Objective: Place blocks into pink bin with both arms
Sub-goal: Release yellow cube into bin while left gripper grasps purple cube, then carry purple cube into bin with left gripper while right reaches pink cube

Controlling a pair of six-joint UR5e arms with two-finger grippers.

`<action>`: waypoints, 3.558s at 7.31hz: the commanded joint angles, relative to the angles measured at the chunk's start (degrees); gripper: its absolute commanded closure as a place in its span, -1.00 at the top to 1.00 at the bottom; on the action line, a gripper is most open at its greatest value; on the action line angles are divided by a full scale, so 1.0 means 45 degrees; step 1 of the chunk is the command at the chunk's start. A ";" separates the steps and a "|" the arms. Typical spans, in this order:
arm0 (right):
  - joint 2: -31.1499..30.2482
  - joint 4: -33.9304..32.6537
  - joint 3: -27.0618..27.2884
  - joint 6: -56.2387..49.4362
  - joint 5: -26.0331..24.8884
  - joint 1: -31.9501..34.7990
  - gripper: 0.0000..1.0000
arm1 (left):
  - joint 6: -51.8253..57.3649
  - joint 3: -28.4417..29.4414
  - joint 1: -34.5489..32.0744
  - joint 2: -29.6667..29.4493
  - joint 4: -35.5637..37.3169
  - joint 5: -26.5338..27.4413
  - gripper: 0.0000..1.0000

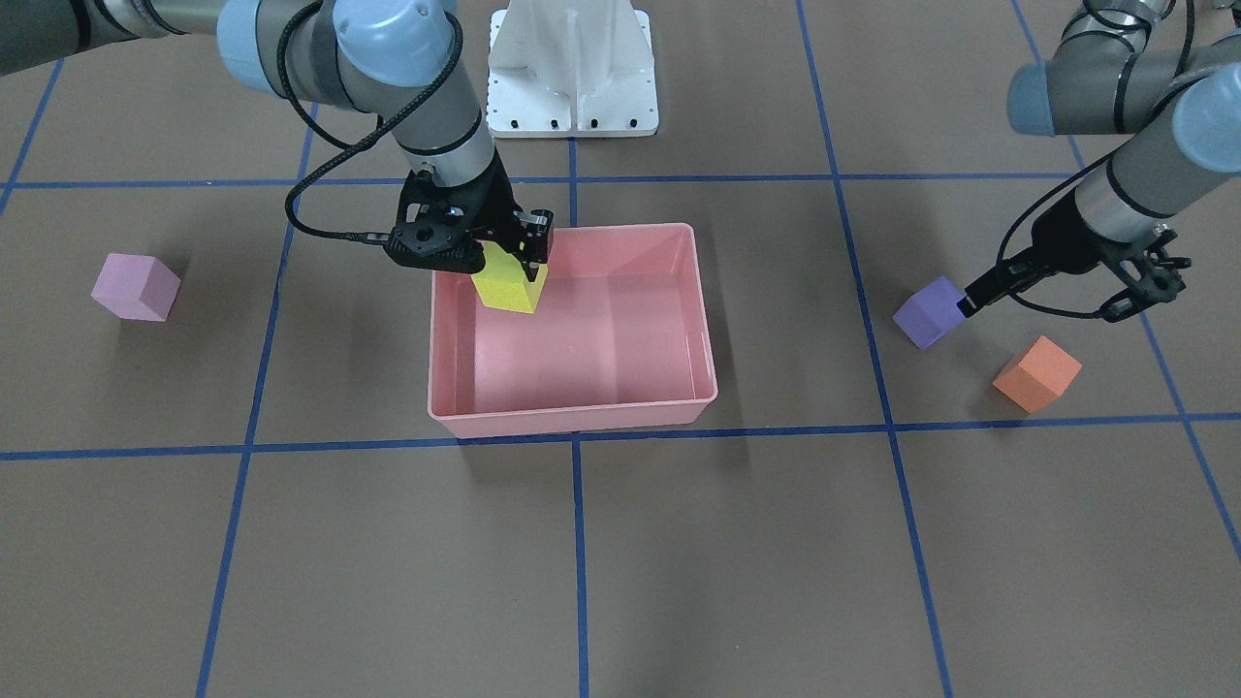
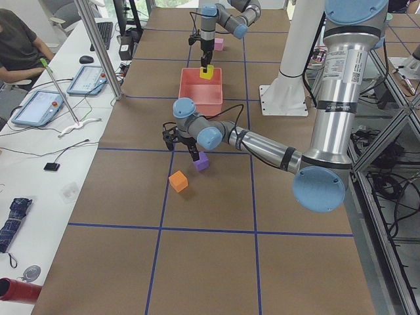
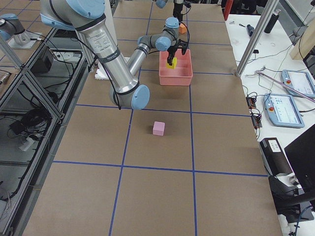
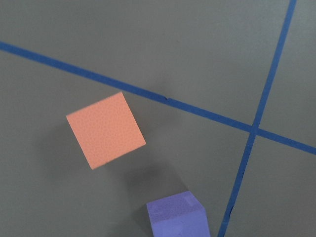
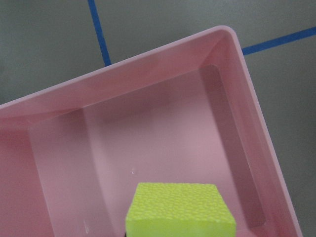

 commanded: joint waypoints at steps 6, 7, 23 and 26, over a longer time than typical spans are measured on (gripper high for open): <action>-0.0144 0.0672 -0.0433 -0.0003 -0.0037 -0.0152 0.98 | -0.1285 0.1135 0.1547 -0.0470 -0.0028 0.0756 1.00; -0.0144 0.0653 -0.0374 -0.0003 -0.0038 -0.0055 0.98 | -0.1248 0.1231 0.1645 -0.0472 -0.0046 0.0794 0.98; -0.9751 0.2795 0.1855 -0.7777 0.1757 0.4770 0.98 | -0.3941 0.1349 0.5392 -0.8987 0.5520 0.4130 -1.00; -0.9871 0.4460 0.0681 -0.7158 0.2244 0.4654 0.99 | -0.4021 0.1603 0.5551 -0.9045 0.5481 0.4134 -0.93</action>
